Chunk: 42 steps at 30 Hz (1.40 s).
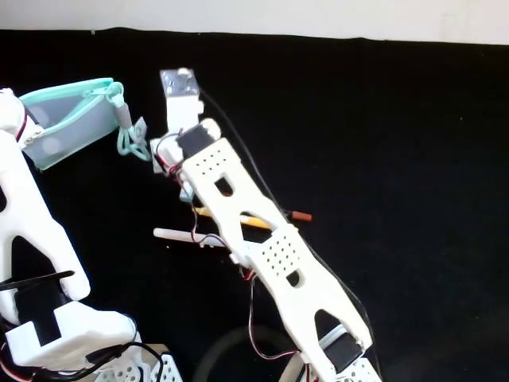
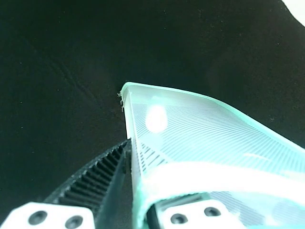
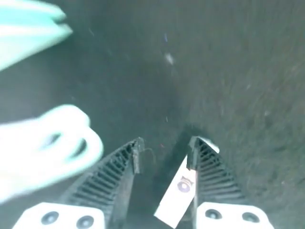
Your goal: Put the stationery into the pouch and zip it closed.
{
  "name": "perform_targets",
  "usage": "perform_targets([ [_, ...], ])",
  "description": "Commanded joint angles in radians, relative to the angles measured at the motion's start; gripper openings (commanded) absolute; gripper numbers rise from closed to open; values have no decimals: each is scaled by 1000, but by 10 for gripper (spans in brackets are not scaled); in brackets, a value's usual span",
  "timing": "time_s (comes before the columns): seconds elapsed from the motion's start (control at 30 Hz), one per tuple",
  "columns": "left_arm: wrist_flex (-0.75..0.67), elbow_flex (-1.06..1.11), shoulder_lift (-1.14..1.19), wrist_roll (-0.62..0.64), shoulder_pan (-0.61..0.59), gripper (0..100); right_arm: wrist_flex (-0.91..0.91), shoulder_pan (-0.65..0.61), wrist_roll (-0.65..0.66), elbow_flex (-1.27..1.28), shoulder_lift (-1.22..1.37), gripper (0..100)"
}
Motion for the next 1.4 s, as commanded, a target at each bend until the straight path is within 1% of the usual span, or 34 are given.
perform_targets([
  [0.0,-17,-47,-12,8,-4,7,53,19,-8,-166,-27,156],
  [0.07,-17,-47,-12,8,-4,7,90,19,-8,-199,-22,156],
  [0.17,-17,-47,-12,8,-4,7,117,33,-11,-179,-22,156],
  [0.27,-17,-47,-12,8,-4,7,120,58,-17,-134,-22,156],
  [0.37,-17,-47,-12,8,-4,7,131,74,-66,-85,-22,156],
  [0.63,-17,-47,-12,8,-4,7,130,74,-71,-53,-12,156],
  [0.9,-17,-47,-12,8,-4,7,124,73,-72,-67,104,156],
  [1.13,-17,-47,-12,8,-2,7,128,71,-72,-120,105,156],
  [1.37,-17,-47,-12,8,-2,7,160,21,-66,-205,111,156],
])
